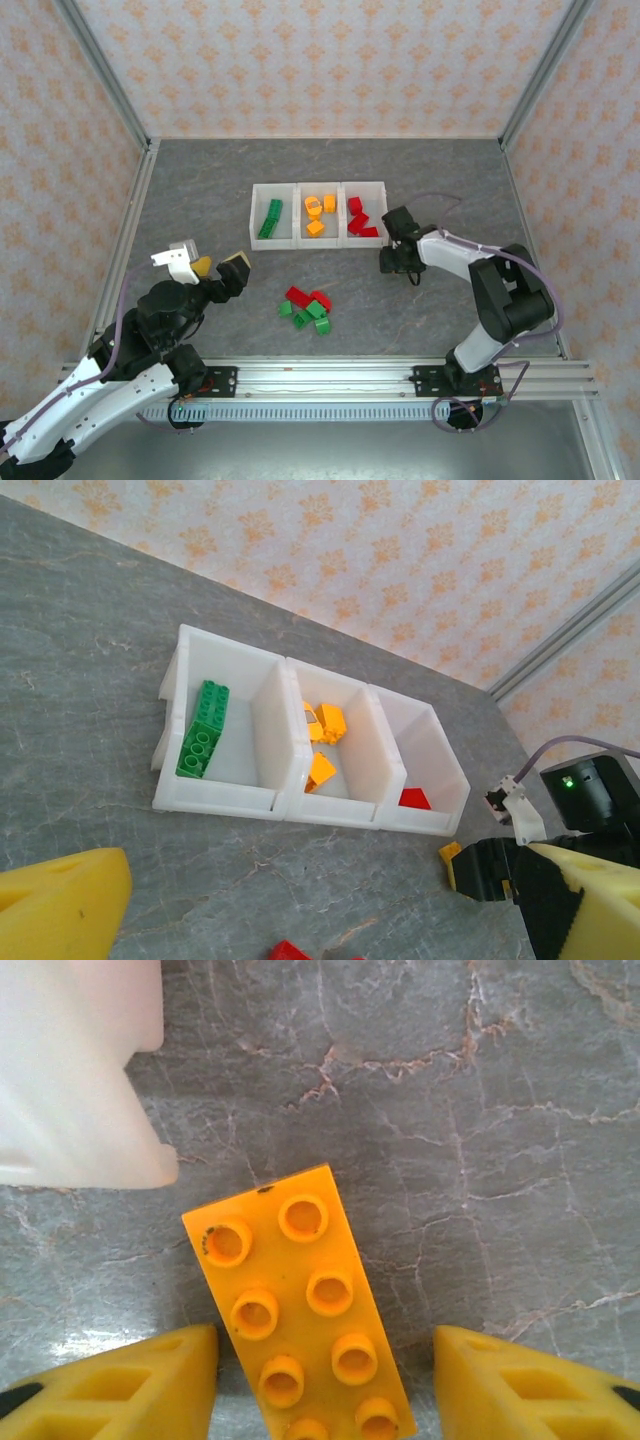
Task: Sort the legos into containers by color
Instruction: Pick up the lego from the center of the table.
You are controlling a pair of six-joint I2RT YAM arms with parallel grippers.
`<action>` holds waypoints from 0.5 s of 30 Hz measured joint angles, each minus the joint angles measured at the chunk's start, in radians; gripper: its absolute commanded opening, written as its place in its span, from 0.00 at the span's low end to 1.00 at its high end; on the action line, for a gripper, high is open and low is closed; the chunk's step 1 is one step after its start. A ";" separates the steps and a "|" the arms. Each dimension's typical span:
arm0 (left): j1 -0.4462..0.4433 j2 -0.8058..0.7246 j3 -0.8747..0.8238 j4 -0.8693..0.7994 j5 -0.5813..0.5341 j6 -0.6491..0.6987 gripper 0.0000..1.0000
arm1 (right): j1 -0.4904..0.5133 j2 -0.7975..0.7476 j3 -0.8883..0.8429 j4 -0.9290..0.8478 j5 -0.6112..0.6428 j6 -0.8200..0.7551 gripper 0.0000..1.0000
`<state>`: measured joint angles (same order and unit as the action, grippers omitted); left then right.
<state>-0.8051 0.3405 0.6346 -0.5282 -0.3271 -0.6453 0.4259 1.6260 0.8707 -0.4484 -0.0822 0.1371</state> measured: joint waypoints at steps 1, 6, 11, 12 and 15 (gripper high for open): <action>0.000 0.002 0.000 0.000 -0.003 0.000 0.99 | 0.008 0.009 0.010 -0.007 0.009 0.000 0.52; 0.000 0.006 -0.002 0.000 -0.005 0.000 0.99 | 0.032 0.050 0.056 -0.042 0.033 -0.012 0.48; 0.000 0.006 -0.002 0.000 -0.015 0.000 0.99 | 0.058 0.085 0.089 -0.070 0.065 -0.031 0.51; 0.000 0.006 -0.002 0.000 -0.016 0.000 0.99 | 0.063 0.090 0.095 -0.076 0.070 -0.034 0.50; 0.000 0.007 -0.002 0.000 -0.020 0.000 0.99 | 0.072 0.098 0.103 -0.080 0.079 -0.043 0.41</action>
<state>-0.8051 0.3473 0.6327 -0.5282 -0.3470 -0.6453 0.4980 1.7241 0.9733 -0.5285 -0.0029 0.0944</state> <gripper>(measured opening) 0.994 0.452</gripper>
